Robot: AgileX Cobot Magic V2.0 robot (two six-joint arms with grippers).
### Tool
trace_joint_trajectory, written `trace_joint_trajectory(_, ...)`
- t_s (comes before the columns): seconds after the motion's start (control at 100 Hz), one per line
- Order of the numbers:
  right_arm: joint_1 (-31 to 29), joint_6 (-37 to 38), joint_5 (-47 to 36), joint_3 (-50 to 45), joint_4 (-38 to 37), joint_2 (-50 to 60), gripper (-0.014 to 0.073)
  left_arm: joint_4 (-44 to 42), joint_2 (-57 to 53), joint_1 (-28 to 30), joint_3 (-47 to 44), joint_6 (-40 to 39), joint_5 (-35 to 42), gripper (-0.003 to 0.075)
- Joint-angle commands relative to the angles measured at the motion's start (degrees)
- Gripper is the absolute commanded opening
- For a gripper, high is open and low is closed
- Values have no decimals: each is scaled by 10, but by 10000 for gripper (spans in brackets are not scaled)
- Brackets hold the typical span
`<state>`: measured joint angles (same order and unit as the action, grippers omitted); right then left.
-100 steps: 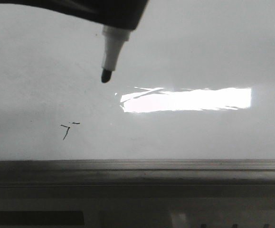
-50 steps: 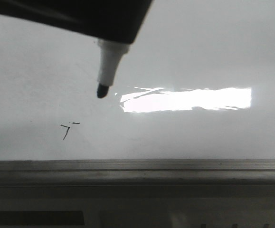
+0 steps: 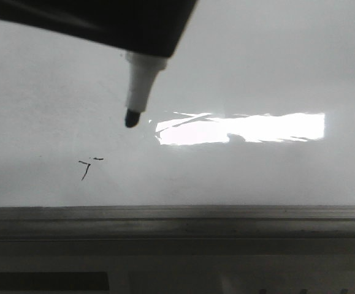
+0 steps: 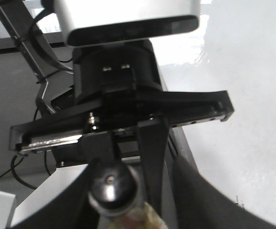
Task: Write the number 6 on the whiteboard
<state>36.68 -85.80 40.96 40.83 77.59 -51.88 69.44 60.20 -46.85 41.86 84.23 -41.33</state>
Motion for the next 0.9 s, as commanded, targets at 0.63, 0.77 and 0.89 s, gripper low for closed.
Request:
trace_joint_trajectory(0.63, 2, -8, -182, -21, -54, 70, -40, 34, -98, 2, -10, -77, 186, 414)
trace_joint_trajectory(0.77, 2, -9, -257, -76, -70, 110, -40, 60, -186, 2, -64, -84, 295, 371)
trace_joint_trajectory(0.89, 2, -51, -327, -94, -73, 119, -40, 99, -252, 2, -111, -84, 390, 321)
